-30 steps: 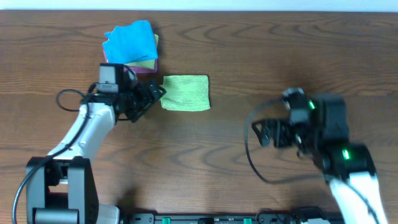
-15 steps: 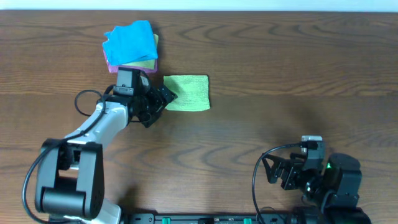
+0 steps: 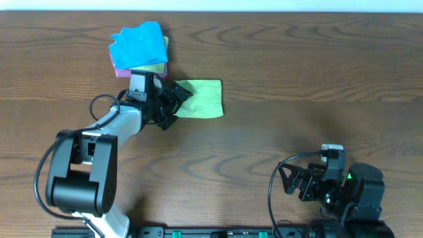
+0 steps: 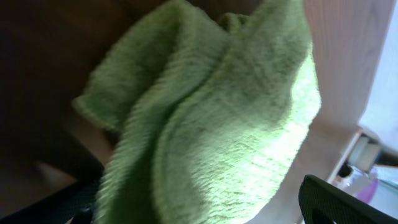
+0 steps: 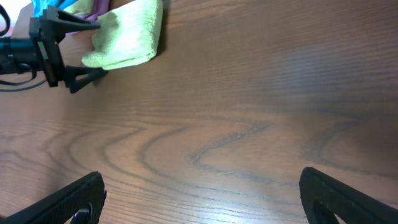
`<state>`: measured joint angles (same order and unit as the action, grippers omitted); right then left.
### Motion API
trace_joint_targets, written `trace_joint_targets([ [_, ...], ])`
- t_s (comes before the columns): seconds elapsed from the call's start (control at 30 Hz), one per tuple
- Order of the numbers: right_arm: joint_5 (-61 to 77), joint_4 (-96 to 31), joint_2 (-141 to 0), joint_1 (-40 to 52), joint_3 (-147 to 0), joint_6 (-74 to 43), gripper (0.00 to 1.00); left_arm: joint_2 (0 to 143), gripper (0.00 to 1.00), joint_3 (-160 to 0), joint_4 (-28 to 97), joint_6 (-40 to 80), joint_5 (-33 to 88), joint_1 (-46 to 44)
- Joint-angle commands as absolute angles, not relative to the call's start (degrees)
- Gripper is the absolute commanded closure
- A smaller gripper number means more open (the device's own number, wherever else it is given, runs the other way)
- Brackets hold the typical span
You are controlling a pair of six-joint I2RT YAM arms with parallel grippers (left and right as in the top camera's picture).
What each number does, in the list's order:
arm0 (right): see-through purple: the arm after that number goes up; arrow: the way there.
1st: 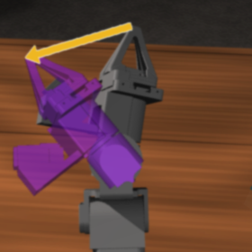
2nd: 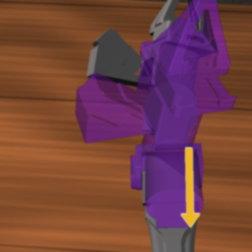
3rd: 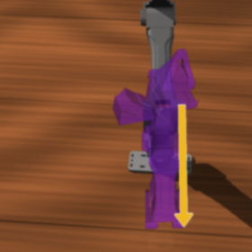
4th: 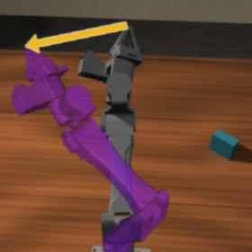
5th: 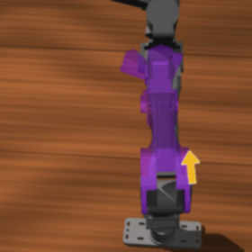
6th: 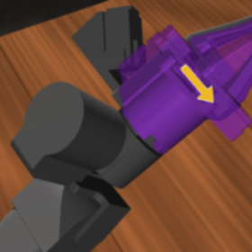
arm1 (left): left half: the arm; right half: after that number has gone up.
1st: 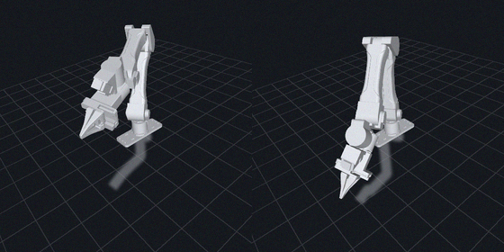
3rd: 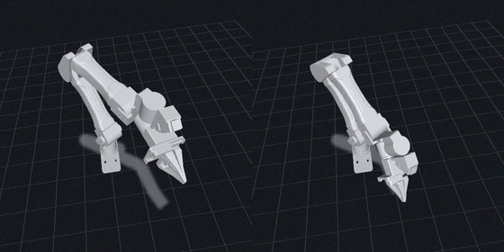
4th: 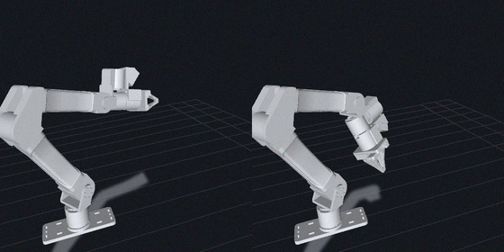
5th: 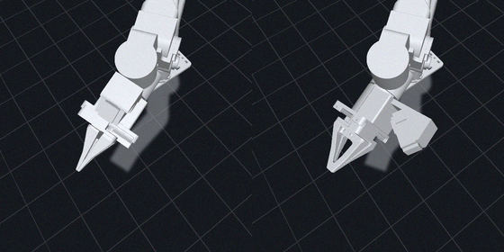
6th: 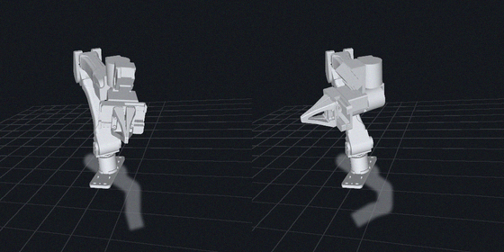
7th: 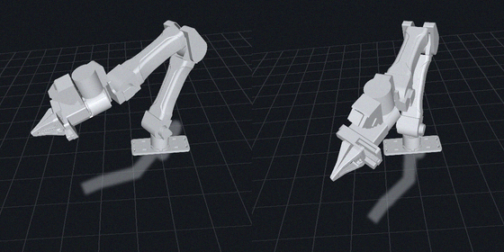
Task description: Fold the cloth
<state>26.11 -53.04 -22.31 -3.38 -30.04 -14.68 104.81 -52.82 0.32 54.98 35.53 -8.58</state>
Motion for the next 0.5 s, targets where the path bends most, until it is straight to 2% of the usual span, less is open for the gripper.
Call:
trace_joint_targets([
  [0.0,26.13,-53.19,-21.93,-3.77,-29.87,-15.42,0.01,108.38,0.09,-52.31,-0.75,57.47,36.77,-8.78],
  [0.07,26.13,-53.19,-21.93,-3.77,-29.87,-15.42,0.01,108.71,0.15,-52.31,-1.96,57.91,36.67,-9.06],
  [0.23,26.13,-53.19,-21.93,-3.77,-29.87,-15.42,0.01,108.88,0.45,-52.31,-2.26,57.8,34.02,-10.87],
  [0.3,26.13,-53.19,-21.93,-3.77,-29.87,-15.42,0.01,109.25,0.61,-52.31,-2.55,57.36,33.47,-11.6],
  [0.33,26.13,-53.19,-21.93,-3.77,-29.87,-15.42,0.01,109.49,0.77,-52.31,-2.72,56.97,33.43,-11.86],
  [0.37,26.13,-53.19,-21.93,-3.77,-29.87,-15.42,0.01,109.78,0.89,-52.31,-2.9,56.9,33.34,-12.05],
  [0.4,26.13,-53.19,-21.93,-3.77,-29.87,-15.42,0.01,109.95,0.94,-52.31,-3.31,56.53,33.67,-12.14],
  [0.47,26.13,-53.19,-21.93,-3.77,-29.87,-15.42,0.01,110.1,0.94,-52.31,-4.82,55.44,34.3,-12.14],
])
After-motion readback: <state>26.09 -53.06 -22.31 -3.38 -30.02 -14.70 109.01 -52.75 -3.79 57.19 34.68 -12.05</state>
